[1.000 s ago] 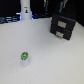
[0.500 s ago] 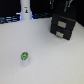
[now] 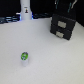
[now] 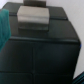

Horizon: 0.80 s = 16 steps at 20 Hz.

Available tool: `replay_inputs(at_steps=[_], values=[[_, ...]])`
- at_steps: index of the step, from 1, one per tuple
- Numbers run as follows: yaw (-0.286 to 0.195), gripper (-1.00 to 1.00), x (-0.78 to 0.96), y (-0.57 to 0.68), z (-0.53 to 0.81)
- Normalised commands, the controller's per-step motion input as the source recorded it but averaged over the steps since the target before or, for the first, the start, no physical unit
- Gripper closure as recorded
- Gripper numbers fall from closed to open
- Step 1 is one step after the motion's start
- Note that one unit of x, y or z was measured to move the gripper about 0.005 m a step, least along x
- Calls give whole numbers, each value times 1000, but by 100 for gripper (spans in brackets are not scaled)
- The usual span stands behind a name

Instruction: Open the kcup holder, insert the kcup into the holder, and close the kcup holder

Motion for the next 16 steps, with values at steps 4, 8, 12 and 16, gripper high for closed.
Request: replay_inputs(at_steps=[4, 8, 12, 16], values=[[-87, -100, -1, 283, -429], [-55, -100, -7, 250, -433], [-19, -100, -112, 133, -479], [5, -100, -250, 44, -445]])
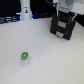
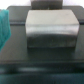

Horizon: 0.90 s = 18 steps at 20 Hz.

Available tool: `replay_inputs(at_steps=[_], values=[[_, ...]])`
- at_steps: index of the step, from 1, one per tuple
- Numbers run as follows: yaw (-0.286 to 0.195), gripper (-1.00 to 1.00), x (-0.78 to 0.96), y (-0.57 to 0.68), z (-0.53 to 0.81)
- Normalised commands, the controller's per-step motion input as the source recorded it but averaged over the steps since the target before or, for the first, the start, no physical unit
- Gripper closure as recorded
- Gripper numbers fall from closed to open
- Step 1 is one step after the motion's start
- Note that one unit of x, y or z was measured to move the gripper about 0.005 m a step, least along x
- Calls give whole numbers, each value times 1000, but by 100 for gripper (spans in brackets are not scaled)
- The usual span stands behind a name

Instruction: Open the kcup holder, insert the kcup into the holder, and close the kcup holder

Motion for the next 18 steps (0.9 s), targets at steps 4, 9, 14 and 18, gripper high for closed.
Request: replay_inputs(at_steps=[4, 9, 14, 18], values=[[21, -100, -349, -15, -418], [18, 100, -410, 24, -279], [-9, 100, -382, 85, -121], [-10, 100, -195, 80, -6]])
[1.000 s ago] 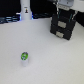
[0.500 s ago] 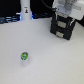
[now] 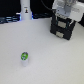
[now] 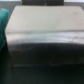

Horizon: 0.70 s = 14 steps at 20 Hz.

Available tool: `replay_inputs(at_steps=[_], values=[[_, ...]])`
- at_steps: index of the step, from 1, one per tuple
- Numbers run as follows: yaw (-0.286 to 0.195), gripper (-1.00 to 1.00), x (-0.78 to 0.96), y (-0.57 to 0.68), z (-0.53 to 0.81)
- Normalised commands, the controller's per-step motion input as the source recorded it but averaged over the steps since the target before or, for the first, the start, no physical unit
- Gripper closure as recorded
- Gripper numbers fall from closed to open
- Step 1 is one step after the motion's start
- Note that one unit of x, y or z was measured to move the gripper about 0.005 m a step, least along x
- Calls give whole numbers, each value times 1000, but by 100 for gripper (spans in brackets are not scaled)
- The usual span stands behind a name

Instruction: Open the kcup holder, insert the kcup into the holder, and close the kcup holder

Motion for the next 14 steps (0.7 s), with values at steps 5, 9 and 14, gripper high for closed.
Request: replay_inputs(at_steps=[5, 9, 14], values=[[-7, 100, 14, 2, 0], [-19, 100, 256, -13, 56], [-52, 100, 741, -166, 265]])
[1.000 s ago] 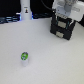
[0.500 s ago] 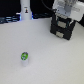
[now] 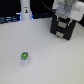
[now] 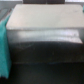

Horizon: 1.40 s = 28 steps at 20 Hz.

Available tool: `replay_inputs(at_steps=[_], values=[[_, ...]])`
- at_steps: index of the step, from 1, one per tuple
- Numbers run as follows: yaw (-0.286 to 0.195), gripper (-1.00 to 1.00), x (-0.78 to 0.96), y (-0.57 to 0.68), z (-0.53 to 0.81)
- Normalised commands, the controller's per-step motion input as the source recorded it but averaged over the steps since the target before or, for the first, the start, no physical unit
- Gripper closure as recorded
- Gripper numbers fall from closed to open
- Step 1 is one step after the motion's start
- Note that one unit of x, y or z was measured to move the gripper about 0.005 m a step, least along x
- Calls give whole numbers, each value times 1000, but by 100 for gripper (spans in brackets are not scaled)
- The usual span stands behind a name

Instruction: Open the kcup holder, insert the kcup into the holder, and close the kcup holder

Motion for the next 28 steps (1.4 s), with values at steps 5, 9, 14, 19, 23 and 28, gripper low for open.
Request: replay_inputs(at_steps=[5, 9, 14, 19, 23, 28], values=[[-61, 100, 883, -211, 262], [-79, 100, 924, -254, 273], [-62, 100, 939, -245, 300], [-77, 100, 926, -256, 270], [-50, 100, 895, -211, 269], [-16, 100, 374, -225, 129]])
